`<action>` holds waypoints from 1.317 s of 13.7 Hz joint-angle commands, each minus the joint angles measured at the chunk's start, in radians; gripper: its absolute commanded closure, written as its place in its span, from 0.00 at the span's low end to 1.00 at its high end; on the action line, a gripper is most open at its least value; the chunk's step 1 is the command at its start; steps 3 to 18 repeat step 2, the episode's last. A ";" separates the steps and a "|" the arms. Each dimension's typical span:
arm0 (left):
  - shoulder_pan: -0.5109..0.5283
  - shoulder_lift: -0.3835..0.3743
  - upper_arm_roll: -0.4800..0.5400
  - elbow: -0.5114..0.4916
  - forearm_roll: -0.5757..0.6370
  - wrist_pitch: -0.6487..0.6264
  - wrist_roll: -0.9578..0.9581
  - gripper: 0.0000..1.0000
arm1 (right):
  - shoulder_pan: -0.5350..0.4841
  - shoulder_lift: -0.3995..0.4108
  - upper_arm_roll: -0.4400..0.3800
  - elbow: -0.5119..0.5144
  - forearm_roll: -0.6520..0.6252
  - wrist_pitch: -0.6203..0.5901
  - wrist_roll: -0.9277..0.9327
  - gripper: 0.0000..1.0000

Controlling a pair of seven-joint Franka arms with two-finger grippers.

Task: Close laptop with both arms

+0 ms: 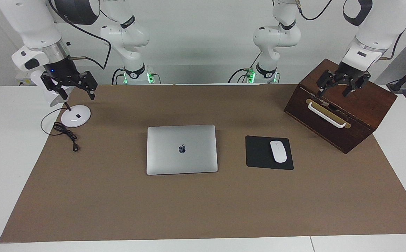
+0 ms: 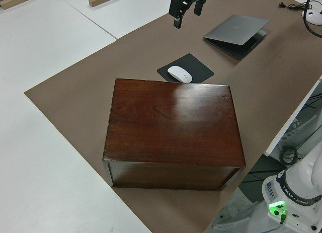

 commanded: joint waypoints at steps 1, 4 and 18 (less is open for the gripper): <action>-0.013 0.013 0.010 0.030 0.017 -0.031 -0.017 0.00 | -0.011 -0.015 0.008 -0.024 -0.010 0.020 -0.025 0.00; -0.013 0.013 0.010 0.030 0.017 -0.029 -0.018 0.00 | -0.011 -0.015 0.008 -0.025 -0.010 0.020 -0.025 0.00; -0.013 0.013 0.010 0.030 0.017 -0.029 -0.018 0.00 | -0.011 -0.015 0.008 -0.025 -0.010 0.020 -0.025 0.00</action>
